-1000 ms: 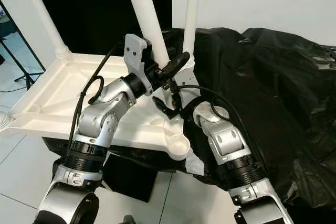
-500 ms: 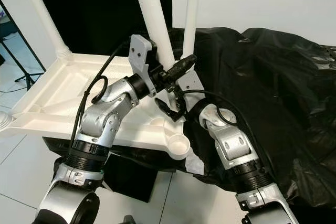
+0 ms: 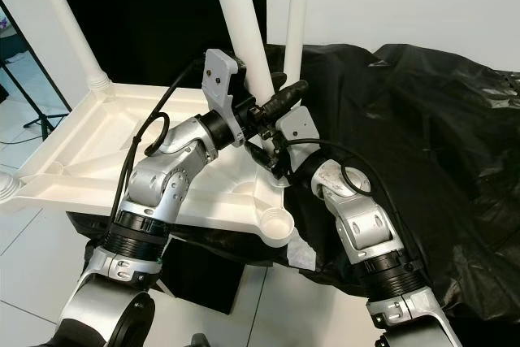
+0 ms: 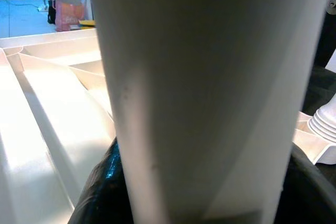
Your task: Building children table
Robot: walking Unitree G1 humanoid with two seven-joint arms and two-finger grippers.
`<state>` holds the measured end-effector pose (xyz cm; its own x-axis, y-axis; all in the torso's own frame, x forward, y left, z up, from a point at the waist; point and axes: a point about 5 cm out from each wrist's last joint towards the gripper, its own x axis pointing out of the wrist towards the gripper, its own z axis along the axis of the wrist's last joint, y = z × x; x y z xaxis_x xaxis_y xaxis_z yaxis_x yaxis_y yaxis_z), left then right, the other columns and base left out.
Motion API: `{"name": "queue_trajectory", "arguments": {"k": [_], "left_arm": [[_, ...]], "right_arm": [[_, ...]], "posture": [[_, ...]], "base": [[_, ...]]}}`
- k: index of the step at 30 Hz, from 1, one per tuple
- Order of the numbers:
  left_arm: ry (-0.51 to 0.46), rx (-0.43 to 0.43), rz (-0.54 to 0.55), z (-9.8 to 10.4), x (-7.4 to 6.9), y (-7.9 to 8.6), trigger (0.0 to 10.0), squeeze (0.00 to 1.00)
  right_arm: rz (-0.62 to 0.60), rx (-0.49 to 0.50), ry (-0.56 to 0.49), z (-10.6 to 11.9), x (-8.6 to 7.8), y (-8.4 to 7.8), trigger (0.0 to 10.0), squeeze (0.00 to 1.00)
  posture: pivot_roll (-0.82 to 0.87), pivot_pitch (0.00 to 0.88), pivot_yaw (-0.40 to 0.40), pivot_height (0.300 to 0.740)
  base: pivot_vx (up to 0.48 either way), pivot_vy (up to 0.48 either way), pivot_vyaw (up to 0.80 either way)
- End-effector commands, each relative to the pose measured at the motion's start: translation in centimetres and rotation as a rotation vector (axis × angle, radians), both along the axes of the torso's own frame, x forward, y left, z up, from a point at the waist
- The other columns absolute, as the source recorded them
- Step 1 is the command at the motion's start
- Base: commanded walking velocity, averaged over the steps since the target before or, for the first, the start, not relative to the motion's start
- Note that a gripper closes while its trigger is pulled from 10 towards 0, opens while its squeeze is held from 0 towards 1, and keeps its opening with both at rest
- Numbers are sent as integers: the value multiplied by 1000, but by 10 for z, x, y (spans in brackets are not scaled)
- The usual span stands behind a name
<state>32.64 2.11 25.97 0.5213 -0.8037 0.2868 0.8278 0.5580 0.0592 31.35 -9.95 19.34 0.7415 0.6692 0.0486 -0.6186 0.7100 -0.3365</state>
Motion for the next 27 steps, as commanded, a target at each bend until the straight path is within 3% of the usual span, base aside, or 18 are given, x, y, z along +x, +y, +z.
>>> {"name": "queue_trajectory", "arguments": {"k": [1, 5, 6, 7, 8, 13, 14, 17, 18, 27], "left_arm": [[4, 13, 9, 0, 3, 0, 10000, 0], [2, 14, -1, 0, 3, 1, 10000, 0], [8, 15, -18, 0, 3, 1, 10000, 592], [8, 15, -18, 0, 3, 1, 10000, 592], [17, 13, -30, -1, 2, 1, 10000, 1000], [23, 33, -48, -1, 2, 1, 10000, 1000], [13, 44, -48, 0, 3, 2, 10000, 0], [5, 51, -48, 1, 4, 3, 10000, 0], [15, 40, -54, 3, 5, 6, 10000, 0], [47, 12, -167, 13, 2, 20, 10000, 0]], "right_arm": [[54, 12, -40, 5, -5, 8, 0, 0], [18, 25, -20, 2, -4, 4, 0, 0], [10, 20, -17, 0, -4, 3, 0, 0], [10, 20, -17, 0, -4, 3, 0, 0], [8, 17, -16, -1, -4, 2, 0, 0], [8, 13, -13, -2, -3, 2, 0, 0], [4, 21, -10, -2, -3, 2, 2157, 0], [0, 27, -8, -2, -2, 2, 2157, 0], [-24, 43, 0, -2, -1, 0, 10000, 0], [-114, 91, 20, -1, 6, -7, 10000, 0]], "posture": [[7, 0, 22, 740], [7, 0, 22, 740], [8, 0, 22, 740], [8, 0, 22, 740], [8, 0, 22, 740], [8, 0, 24, 740], [6, 0, 26, 740], [6, 0, 26, 740], [7, 0, 25, 740], [15, 0, 27, 740]], "base": [[0, 0, 0], [0, 0, 0], [0, 0, 0], [0, 0, 0], [0, 0, 0], [0, 0, 0], [0, 0, 0], [0, 0, 0], [0, 0, 0], [0, 0, 0]]}}
